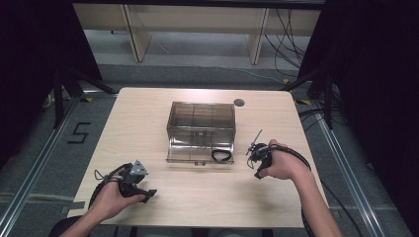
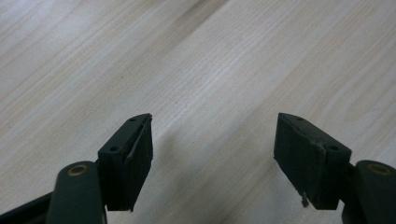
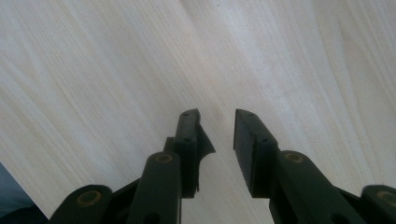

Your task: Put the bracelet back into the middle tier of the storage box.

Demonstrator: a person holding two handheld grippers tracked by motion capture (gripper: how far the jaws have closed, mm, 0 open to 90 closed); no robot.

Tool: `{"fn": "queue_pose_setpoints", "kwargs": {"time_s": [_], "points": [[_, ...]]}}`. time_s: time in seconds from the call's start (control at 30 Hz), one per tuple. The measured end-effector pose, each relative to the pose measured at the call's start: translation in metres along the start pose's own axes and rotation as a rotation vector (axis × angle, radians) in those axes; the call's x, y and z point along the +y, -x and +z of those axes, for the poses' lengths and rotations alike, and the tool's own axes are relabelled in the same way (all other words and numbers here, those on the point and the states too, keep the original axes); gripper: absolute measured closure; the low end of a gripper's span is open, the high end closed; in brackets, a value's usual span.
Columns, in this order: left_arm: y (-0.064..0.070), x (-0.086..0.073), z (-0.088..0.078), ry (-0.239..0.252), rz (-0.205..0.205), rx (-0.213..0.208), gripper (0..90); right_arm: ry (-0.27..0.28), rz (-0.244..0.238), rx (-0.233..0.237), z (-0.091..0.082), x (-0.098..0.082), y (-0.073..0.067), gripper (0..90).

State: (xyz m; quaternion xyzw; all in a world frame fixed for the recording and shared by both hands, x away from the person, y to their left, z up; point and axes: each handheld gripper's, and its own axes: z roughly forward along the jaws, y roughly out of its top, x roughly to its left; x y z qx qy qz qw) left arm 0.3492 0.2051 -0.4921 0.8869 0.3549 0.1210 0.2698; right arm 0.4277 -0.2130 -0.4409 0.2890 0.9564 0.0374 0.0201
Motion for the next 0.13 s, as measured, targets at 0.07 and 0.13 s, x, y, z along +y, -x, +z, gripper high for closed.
{"fn": "queue_pose_setpoints", "kwargs": {"time_s": [0.07,0.13], "points": [[-0.0003,0.0004,-0.0006,-0.001,0.003,-0.003,28.3,0.012,-0.010,0.002,0.0000,-0.0003,0.0006,71.2],[-0.0020,0.0011,-0.0005,0.002,0.026,0.010,28.3,0.009,-0.011,0.000,0.0002,0.0001,0.0005,70.8]]}}
